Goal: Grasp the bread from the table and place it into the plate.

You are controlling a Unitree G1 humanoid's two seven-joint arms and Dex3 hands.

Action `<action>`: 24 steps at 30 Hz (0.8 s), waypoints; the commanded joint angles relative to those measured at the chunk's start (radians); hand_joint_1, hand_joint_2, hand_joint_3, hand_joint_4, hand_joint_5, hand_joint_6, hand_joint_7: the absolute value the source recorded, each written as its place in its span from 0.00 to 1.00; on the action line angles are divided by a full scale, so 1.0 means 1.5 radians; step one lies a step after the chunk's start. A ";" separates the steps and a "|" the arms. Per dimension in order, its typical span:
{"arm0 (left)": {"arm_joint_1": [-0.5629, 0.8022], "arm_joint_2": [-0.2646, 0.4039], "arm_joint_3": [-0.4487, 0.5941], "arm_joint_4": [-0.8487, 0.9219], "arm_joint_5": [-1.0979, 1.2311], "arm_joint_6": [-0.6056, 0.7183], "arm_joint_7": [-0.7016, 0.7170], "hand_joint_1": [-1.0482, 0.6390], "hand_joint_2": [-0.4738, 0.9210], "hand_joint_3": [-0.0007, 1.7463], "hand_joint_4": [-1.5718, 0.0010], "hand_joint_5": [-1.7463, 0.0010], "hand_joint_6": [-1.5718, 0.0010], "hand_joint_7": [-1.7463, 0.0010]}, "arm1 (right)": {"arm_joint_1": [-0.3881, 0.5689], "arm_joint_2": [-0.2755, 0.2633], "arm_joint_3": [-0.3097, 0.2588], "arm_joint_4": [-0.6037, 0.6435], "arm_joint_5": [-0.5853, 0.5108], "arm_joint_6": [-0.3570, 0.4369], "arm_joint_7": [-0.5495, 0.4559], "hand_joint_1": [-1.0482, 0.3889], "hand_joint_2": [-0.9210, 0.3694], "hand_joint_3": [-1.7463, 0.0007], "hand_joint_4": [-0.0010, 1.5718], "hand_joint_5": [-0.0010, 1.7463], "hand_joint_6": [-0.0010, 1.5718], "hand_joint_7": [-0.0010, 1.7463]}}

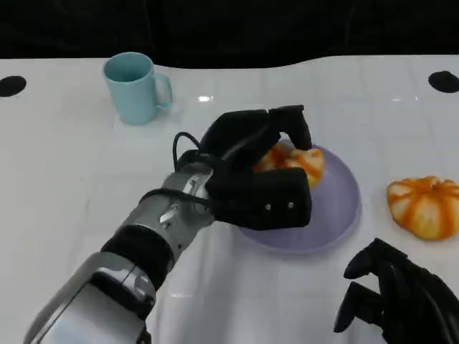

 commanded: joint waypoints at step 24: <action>-0.013 0.055 -0.027 -0.054 -0.008 0.044 -0.222 0.07 1.00 0.30 1.00 0.88 0.87 0.99 | 0.008 -0.002 -0.007 -0.012 0.012 0.004 -0.005 0.37 0.00 0.71 0.37 1.00 0.22 1.00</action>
